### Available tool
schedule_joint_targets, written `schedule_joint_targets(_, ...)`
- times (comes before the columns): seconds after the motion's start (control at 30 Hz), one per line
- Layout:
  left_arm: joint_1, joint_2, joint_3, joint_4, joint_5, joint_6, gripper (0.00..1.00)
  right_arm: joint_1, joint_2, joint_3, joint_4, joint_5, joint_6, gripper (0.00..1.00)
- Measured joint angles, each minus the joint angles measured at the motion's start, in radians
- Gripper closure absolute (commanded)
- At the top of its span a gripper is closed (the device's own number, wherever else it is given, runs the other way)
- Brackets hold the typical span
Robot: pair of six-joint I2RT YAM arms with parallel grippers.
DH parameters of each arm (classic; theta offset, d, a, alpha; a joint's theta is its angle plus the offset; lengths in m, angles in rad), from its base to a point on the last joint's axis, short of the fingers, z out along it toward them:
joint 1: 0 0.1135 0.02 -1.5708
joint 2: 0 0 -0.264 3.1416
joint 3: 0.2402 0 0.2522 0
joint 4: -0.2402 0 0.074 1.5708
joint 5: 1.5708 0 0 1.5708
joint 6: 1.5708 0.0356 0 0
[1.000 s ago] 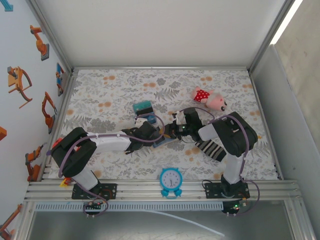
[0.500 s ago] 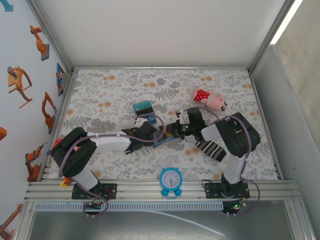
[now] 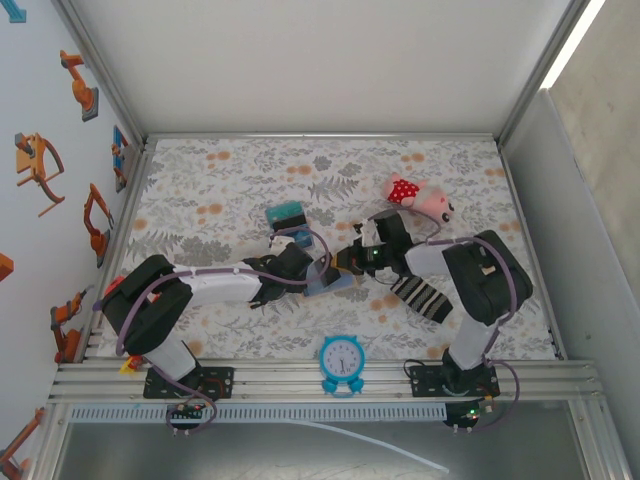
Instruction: Take the credit cards out of the card holder
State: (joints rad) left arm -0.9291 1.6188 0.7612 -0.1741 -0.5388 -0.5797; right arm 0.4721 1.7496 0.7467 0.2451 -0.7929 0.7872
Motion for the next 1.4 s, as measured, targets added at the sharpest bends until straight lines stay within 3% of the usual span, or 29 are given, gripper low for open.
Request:
schedule_joint_targets(0.23, 0.000, -0.031, 0.000, -0.041, 0.000, 0.016, 0.03, 0.000, -0.116, 0.125, -0.349, 0.133, -0.222, 0.99)
schedule_joint_targets(0.6, 0.004, -0.293, 0.020, -0.083, 0.026, 0.107, 0.03, 0.002, -0.278, 0.163, -0.586, 0.184, -0.443, 1.00)
schedule_joint_targets(0.87, 0.116, -0.482, 0.025, -0.026, 0.325, 0.293, 0.03, 0.038, -0.411, 0.221, -0.657, 0.149, -0.618, 1.00)
schedule_joint_targets(1.13, 0.170, -0.497, 0.052, -0.005, 0.668, 0.487, 0.00, 0.089, -0.421, 0.295, -0.719, 0.086, -0.745, 1.00)
schedule_joint_targets(1.4, 0.172, -0.432, 0.097, -0.023, 0.912, 0.644, 0.21, 0.139, -0.420, 0.354, -0.806, 0.049, -0.860, 1.00)
